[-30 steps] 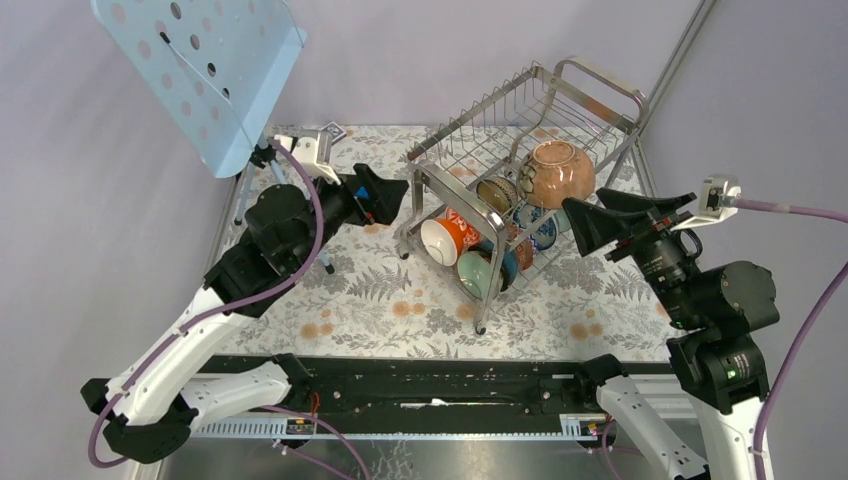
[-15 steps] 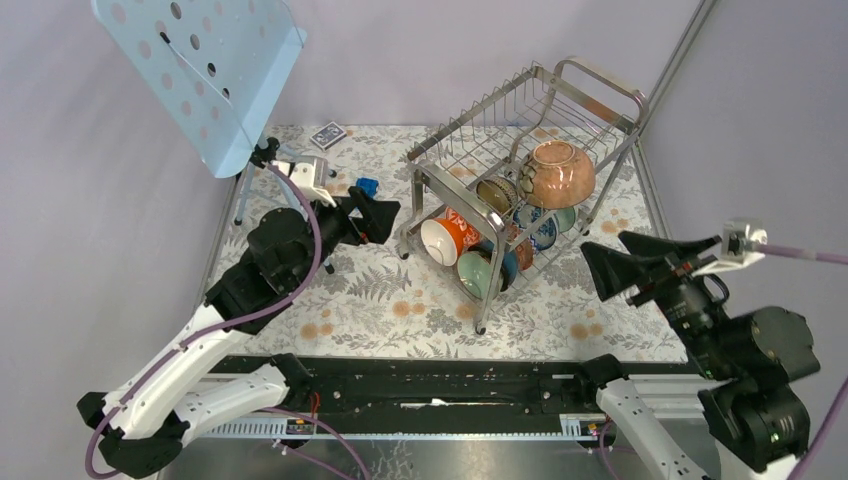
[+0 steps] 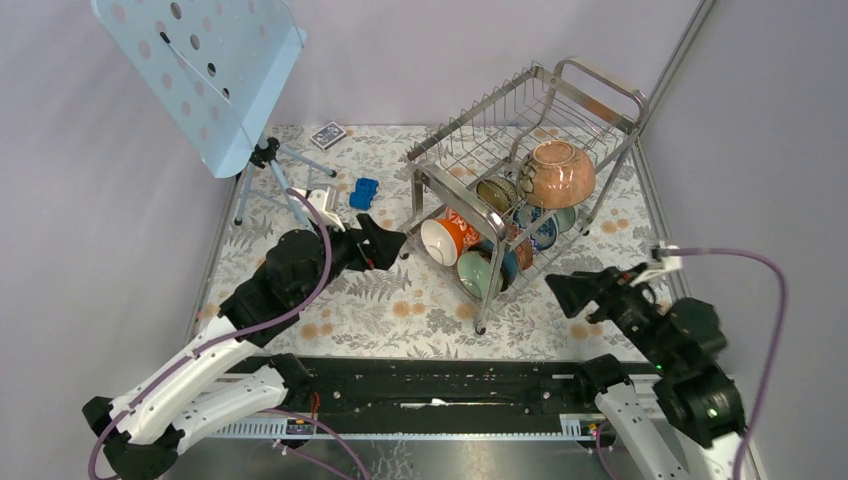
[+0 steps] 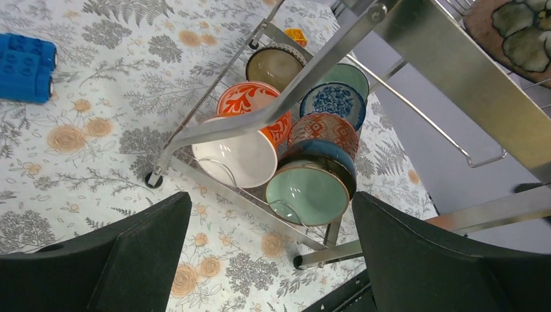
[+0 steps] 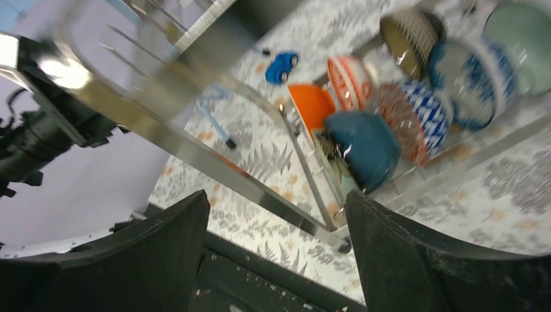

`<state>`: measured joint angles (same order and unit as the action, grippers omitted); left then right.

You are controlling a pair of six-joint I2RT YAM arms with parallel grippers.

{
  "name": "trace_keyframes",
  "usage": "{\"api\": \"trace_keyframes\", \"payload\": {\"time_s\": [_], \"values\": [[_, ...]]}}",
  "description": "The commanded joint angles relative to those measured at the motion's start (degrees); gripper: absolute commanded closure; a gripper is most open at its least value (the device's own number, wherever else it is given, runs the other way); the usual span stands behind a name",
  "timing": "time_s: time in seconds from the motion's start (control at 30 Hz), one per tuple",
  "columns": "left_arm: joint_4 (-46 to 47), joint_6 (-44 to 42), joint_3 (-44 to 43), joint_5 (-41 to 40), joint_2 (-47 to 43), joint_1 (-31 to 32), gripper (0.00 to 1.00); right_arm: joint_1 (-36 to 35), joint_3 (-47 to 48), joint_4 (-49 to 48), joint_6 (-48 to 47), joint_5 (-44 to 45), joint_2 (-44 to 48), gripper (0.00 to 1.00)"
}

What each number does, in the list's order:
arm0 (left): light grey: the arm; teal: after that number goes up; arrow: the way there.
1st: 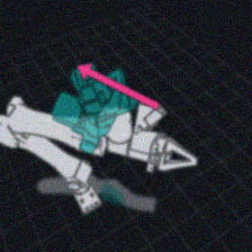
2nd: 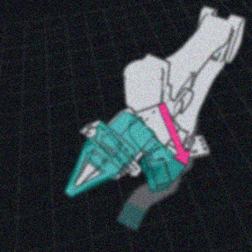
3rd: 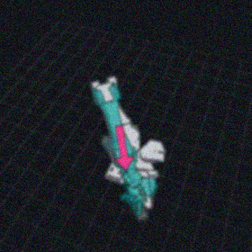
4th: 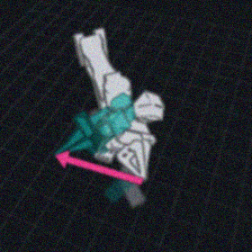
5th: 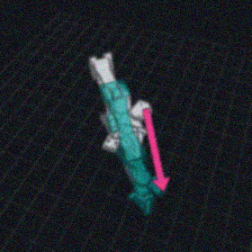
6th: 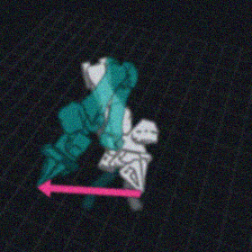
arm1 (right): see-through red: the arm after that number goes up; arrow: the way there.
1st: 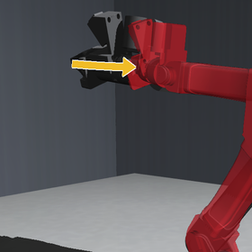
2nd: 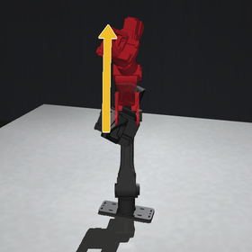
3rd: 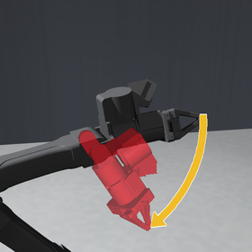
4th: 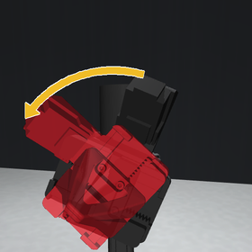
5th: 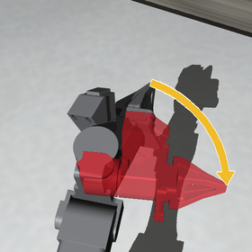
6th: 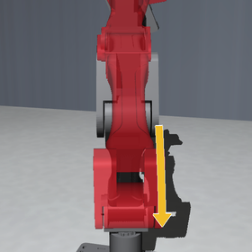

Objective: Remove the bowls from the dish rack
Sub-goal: Move the dish rack to the center of the board.

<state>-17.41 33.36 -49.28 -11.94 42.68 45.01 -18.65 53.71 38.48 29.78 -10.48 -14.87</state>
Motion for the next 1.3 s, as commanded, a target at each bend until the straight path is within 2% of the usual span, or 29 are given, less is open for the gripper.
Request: {"api": "trace_keyframes", "payload": {"time_s": [0.0,0.2,0.43,0.7,0.83,1.07,1.27], "values": [[3.71,2.32,1.75,1.86,-1.41,-0.24,0.01,-0.33,-8.93,-10.02,6.21,-9.86,0.79,0.19],[3.96,3.99,5.65,1.81,-2.5,-0.21,0.01,-0.33,-13.77,-12.82,4.61,-11.7,0.14,0.18],[7.33,6.69,10.8,2.41,-1.5,-0.27,0.01,-0.26,-22.52,-20.92,9.26,-13.83,0.53,0.21],[10.41,9.32,12.64,4.31,4.02,-0.19,0.01,-0.31,-24.54,-19.03,10.27,0.65,-4.2,0.28],[15.96,15.99,15.5,5.86,6.7,-0.19,0.05,-0.33,-24.56,-21.23,11.04,1.6,-7.84,0.29],[34.59,34.61,24.82,4.68,9.65,0.45,0.18,-0.33,-27.1,-25.06,11.89,-1.43,-9.22,0.29],[40.56,38.59,25.85,-2.02,12.43,4.19,0.21,-0.33,-27.45,-25.01,9.51,-10.0,-8.59,0.28]]}}
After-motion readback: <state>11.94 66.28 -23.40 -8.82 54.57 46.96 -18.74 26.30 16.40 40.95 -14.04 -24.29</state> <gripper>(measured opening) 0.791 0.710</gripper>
